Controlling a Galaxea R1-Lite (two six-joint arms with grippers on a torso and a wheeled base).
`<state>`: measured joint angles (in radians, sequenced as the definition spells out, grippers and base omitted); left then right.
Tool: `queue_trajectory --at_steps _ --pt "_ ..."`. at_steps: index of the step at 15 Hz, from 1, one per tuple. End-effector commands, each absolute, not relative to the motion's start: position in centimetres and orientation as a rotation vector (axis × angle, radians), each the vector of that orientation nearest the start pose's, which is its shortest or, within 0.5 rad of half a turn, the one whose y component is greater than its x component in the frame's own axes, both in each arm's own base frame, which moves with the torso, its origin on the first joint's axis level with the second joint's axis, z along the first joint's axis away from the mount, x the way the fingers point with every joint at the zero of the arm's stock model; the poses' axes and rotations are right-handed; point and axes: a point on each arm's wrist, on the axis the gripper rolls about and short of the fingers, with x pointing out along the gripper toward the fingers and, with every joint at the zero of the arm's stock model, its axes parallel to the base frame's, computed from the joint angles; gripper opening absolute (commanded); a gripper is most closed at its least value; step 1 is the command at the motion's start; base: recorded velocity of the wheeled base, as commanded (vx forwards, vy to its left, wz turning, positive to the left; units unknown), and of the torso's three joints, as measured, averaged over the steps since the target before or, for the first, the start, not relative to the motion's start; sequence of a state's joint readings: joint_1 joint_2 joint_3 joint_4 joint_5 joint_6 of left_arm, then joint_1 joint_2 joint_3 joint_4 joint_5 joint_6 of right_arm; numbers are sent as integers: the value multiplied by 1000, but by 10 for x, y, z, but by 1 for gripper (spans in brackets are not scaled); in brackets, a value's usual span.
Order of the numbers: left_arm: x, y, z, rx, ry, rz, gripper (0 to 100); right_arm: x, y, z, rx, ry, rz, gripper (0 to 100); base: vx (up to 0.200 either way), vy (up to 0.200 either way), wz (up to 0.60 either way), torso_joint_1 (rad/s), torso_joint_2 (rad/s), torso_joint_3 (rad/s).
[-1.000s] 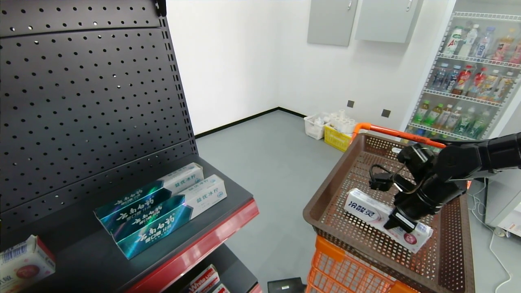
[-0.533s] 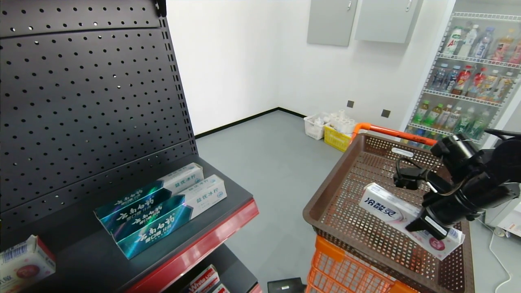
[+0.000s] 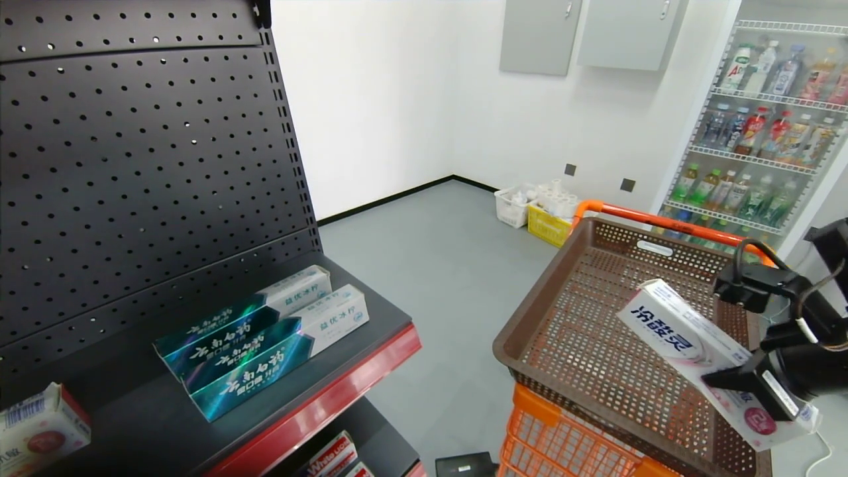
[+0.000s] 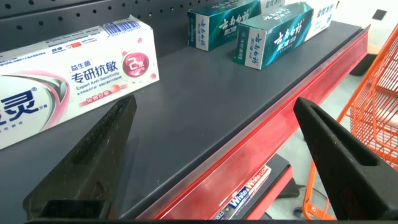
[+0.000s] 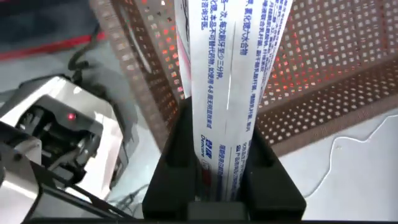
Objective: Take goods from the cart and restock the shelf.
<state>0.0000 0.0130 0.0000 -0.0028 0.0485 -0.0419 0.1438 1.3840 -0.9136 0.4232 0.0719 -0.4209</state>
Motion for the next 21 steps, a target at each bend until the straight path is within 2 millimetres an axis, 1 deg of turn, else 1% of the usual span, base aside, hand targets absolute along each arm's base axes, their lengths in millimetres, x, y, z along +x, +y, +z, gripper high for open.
queue_trajectory --at_steps 1,4,5,6,7,10,13,18,21 --pt "-22 1 76 -41 10 49 100 148 26 213 -396 732 367 0 0 0 0 0 0 0" --pt "-22 1 76 -41 10 49 100 115 19 216 -329 645 319 0 0 0 0 0 0 0" --pt "-22 1 76 -43 10 49 100 106 18 215 -326 627 314 0 0 0 0 0 0 0" --pt "-22 1 76 -41 10 49 100 102 16 215 -323 617 307 0 0 0 0 0 0 0" --pt "-22 1 76 -41 10 49 100 90 12 212 -316 597 258 0 0 0 0 0 0 0" --pt "-22 1 76 -41 10 49 100 75 5 200 -303 585 169 0 0 0 0 0 0 0" --pt "-22 1 76 -41 10 49 100 72 5 200 -270 578 123 0 0 0 0 0 0 0" --pt "-22 1 76 -43 10 49 100 72 4 197 -251 582 115 0 0 0 600 3 1 5" --pt "-22 1 76 -43 10 49 100 69 4 185 -257 579 116 0 0 0 600 7 2 2"
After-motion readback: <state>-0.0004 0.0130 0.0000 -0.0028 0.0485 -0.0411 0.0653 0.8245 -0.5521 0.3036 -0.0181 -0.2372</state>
